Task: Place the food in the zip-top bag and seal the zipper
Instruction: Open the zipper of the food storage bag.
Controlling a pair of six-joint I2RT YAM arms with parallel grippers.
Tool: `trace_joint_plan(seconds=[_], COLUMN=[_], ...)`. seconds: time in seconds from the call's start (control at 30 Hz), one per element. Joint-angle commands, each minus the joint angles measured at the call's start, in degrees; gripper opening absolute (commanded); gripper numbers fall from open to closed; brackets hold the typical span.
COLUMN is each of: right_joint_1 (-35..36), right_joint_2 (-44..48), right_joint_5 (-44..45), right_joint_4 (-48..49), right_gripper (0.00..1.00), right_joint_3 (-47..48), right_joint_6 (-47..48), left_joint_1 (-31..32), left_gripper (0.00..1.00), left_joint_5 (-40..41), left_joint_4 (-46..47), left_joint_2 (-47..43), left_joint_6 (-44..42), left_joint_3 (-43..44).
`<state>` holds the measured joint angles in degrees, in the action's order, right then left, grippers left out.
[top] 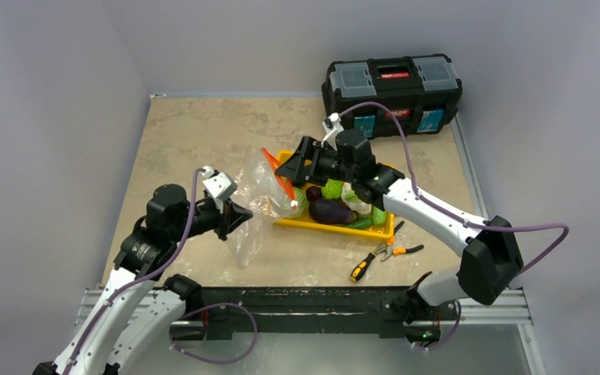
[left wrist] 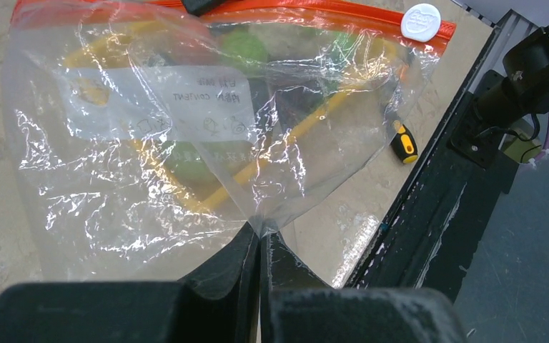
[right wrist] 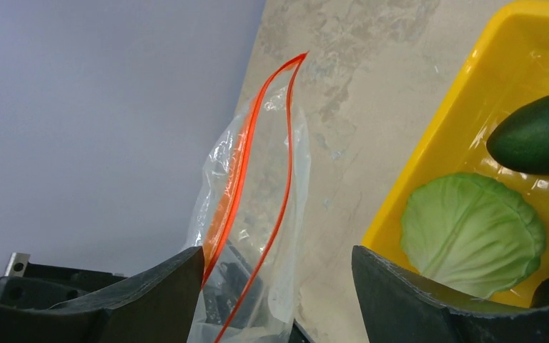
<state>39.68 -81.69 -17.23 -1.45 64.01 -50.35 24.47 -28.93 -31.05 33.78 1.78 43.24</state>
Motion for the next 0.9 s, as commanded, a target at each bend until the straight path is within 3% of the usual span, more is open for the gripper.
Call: trace_joint_plan(seconds=[0.0, 0.33, 0.5, 0.67, 0.87], right_joint_1=[0.22, -1.24, -3.03, -2.72, -2.05], right_joint_2=[1.52, 5.77, 8.56, 3.5, 1.12], right_joint_5=[-1.96, 3.92, 3.81, -0.52, -1.96], right_joint_4=[5.49, -1.11, 4.05, 4.28, 7.94], right_gripper=[0.75, 0.88, 0.82, 0.71, 0.69], right_joint_3=[-2.38, 0.21, -4.03, -2.79, -4.12], right_joint_6=[-0.92, 2.61, -0.86, -1.44, -3.65], left_joint_1=[0.58, 1.92, 2.22, 2.45, 2.58], left_gripper=[0.0, 0.0, 0.0, 0.0, 0.0], left_joint_5=[-0.1, 0.62, -0.12, 0.24, 0.86], left_joint_4=[1.12, 0.8, 0.42, 0.6, 0.49], left_joint_2=[-0.21, 0.53, 1.16, 1.27, 0.68], left_joint_6=[-1.52, -2.75, -3.36, -3.46, -3.47], left_joint_3=[0.98, 1.01, 1.43, 1.45, 1.24])
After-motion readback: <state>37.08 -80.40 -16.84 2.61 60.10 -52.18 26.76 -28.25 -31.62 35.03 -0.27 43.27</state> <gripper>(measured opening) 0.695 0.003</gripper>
